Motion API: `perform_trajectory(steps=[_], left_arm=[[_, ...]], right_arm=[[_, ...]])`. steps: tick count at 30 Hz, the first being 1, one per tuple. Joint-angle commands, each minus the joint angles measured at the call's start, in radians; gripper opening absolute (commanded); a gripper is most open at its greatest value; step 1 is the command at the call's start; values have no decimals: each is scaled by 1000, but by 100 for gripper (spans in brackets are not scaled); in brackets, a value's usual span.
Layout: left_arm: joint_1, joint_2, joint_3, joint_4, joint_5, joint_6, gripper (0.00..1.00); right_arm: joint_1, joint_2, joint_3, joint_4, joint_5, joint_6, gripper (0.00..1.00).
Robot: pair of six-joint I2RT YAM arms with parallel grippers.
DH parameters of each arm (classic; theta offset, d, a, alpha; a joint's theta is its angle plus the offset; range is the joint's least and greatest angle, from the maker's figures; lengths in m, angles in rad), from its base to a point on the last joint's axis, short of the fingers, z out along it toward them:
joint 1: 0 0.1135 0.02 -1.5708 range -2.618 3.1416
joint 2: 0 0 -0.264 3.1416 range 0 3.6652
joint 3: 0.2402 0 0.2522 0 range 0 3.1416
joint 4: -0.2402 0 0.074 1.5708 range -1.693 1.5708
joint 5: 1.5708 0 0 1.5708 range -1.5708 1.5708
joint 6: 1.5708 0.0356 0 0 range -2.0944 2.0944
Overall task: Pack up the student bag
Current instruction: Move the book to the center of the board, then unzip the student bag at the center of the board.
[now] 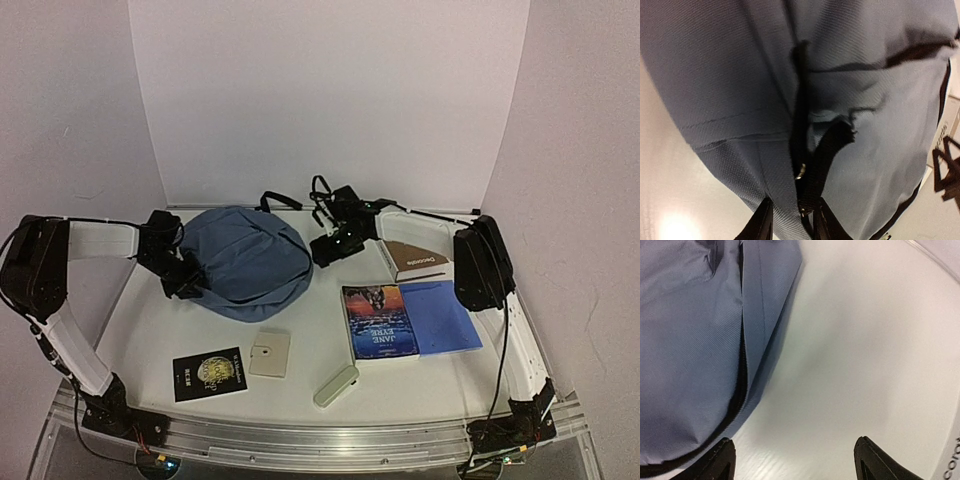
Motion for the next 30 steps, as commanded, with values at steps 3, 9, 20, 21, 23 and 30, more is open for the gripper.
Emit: perform_trajectory(steps=[3, 9, 20, 21, 23, 30], left_arm=[[-125, 3, 70, 153, 119, -57, 45], [-112, -162, 49, 95, 1, -77, 76], [16, -221, -20, 78, 20, -141, 78], [18, -225, -25, 79, 20, -144, 78], [17, -235, -38, 79, 18, -151, 77], [18, -248, -49, 68, -10, -151, 78]], right_arm=[[10, -35, 106, 1, 74, -94, 82], [14, -134, 91, 1, -106, -68, 82], [179, -19, 242, 6, -345, 165, 70], [194, -3, 256, 15, -340, 173, 68], [221, 30, 279, 34, -331, 188, 64], [255, 126, 338, 81, -298, 257, 53]])
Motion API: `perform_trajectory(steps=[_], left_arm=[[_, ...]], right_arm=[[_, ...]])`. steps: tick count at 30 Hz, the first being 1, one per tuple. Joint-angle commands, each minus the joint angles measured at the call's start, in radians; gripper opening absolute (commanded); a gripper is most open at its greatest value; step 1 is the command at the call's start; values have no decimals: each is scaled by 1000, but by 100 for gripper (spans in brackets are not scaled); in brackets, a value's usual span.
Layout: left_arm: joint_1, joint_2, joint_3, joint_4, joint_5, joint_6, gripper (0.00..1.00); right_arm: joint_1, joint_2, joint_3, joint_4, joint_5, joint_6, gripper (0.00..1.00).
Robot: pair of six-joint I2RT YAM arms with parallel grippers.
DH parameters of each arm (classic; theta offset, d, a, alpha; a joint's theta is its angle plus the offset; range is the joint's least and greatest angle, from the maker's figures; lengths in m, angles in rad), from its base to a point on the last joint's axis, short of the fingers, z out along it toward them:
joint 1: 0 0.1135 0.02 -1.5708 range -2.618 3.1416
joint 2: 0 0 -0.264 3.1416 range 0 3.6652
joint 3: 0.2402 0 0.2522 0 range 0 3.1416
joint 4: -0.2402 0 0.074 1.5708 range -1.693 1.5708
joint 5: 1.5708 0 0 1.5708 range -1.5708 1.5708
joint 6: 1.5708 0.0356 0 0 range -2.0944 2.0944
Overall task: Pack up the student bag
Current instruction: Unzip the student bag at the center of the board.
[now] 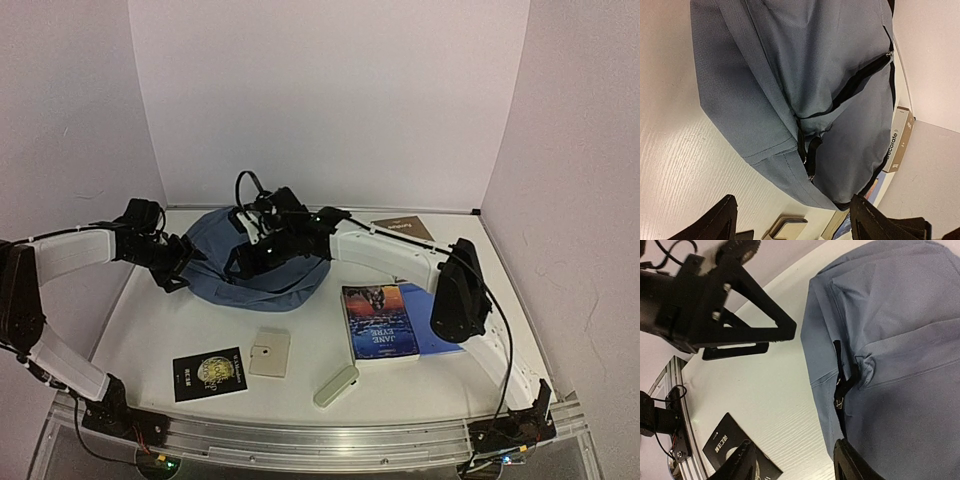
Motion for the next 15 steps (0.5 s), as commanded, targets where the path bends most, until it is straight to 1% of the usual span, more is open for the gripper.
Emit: perform_trajectory(steps=[1, 4, 7, 9, 12, 15], left_arm=[[-1, -23, 14, -5, -36, 4, 78], [3, 35, 52, -2, -62, 37, 77], [15, 132, 120, -16, -60, 69, 74], [21, 190, 156, -11, -44, 82, 70], [23, 249, 185, 10, -13, 92, 61], [23, 281, 179, 44, 18, 94, 54]], right_arm=[[-10, 74, 43, 36, 25, 59, 53], [-2, 90, 11, 37, 24, 49, 53], [1, 89, -64, 46, 60, 1, 51], [1, 86, -109, 47, 89, -44, 43], [1, 73, -184, 50, 130, -98, 27], [1, 63, -268, 49, 163, -137, 21]])
